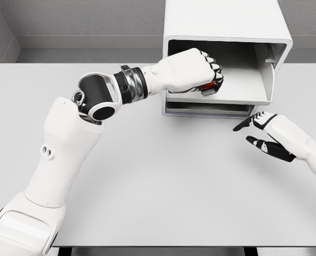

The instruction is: Slide open multi-storey tabletop storage cabinets and put open load switch and slide close multi-storey tabletop storage cabinets

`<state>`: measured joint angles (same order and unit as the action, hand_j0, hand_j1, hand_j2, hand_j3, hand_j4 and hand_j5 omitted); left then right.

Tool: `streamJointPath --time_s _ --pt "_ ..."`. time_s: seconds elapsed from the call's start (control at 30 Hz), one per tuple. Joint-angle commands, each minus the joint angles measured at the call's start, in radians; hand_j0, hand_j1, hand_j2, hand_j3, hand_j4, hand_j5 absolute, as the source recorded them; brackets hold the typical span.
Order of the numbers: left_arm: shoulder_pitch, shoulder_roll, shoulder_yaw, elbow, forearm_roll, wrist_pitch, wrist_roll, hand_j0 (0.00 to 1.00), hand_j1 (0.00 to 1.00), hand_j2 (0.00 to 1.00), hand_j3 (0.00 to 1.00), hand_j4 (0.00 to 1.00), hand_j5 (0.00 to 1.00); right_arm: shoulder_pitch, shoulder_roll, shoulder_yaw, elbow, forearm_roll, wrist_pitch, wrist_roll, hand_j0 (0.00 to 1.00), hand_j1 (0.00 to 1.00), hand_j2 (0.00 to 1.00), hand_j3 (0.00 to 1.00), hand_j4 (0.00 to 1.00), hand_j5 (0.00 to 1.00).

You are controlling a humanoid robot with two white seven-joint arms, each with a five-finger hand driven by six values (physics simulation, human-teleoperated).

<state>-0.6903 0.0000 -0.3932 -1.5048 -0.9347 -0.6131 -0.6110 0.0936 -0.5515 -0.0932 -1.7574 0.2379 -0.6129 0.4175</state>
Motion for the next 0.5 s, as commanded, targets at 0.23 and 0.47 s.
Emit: streamJointPath --time_s 0.23,0.47 --pt "-0.002 0.000 0.000 0.000 0.004 0.002 0.000 0.56 0.56 0.56 0.56 0.56 0.56 -0.002 -0.001 0.001 -0.001 -0.008 0.002 0.000 0.60 0.60 0.60 0.60 0.60 0.60" --pt "-0.002 0.000 0.000 0.000 0.002 0.002 0.000 0.59 0.59 0.59 0.59 0.59 0.59 -0.002 -0.001 0.000 -0.001 -0.008 0.002 0.000 0.61 0.61 0.61 0.61 0.61 0.61"
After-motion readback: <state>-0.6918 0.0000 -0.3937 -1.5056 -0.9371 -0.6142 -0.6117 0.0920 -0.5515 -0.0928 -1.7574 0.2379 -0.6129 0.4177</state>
